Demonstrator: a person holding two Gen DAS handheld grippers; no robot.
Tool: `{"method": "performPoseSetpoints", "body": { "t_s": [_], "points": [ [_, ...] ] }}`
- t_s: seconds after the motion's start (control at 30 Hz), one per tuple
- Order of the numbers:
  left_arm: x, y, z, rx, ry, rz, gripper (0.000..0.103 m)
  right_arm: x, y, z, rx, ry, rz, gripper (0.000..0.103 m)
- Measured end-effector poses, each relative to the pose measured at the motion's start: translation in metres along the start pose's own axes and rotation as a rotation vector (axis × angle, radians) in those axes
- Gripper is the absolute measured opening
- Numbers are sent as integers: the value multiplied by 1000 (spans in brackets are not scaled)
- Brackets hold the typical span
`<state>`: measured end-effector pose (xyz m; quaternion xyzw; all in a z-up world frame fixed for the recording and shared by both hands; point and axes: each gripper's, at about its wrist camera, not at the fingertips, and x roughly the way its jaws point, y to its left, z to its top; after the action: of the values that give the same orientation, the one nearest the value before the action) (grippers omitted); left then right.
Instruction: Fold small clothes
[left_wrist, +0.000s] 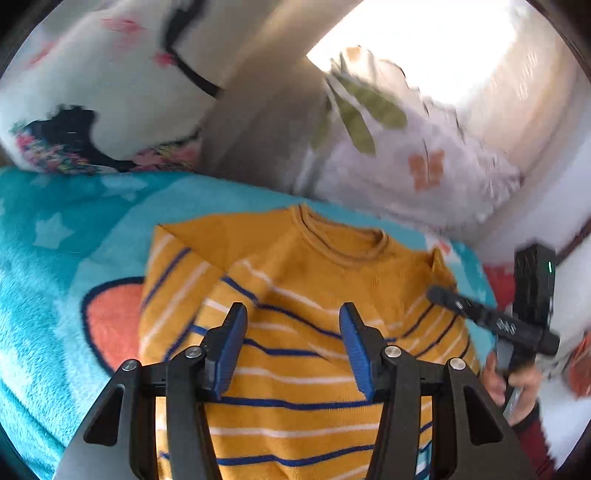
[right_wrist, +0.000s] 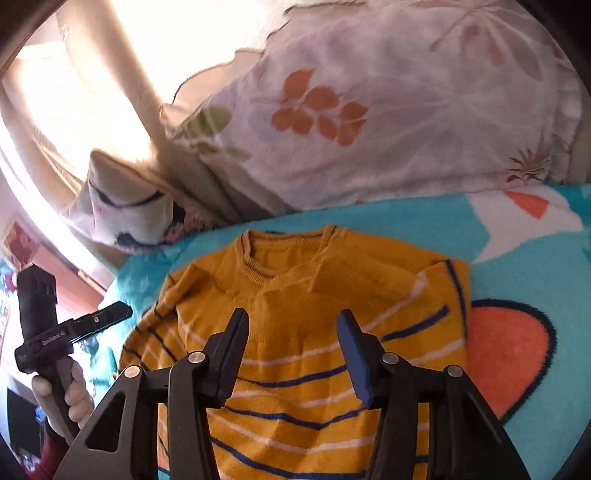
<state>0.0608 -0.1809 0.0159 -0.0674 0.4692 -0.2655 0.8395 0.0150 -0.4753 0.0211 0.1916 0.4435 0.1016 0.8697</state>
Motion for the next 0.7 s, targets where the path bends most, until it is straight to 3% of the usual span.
{"method": "performPoseSetpoints", "body": {
  "t_s": [0.07, 0.13, 0.17, 0.27, 0.37, 0.53, 0.7],
  "points": [
    [23, 1, 1, 21, 52, 96, 51, 24, 5, 0, -34, 51, -64, 54],
    [42, 14, 7, 15, 50, 234, 50, 47, 4, 5, -74, 65, -177, 54],
    [47, 27, 12, -22, 45, 261, 48, 55, 0, 7, -72, 73, -206, 54],
    [42, 67, 27, -191, 15, 194, 45, 64, -18, 21, -1, 53, -210, 54],
    [38, 95, 32, -282, 10, 206, 45, 64, -38, 30, 116, 20, -143, 54],
    [20, 119, 22, -363, 20, 114, 45, 52, -54, 25, 179, -18, -72, 53],
    [-33, 119, 2, -365, -41, 55, 49, 16, -38, 26, 119, -54, -140, 56]
  ]
}}
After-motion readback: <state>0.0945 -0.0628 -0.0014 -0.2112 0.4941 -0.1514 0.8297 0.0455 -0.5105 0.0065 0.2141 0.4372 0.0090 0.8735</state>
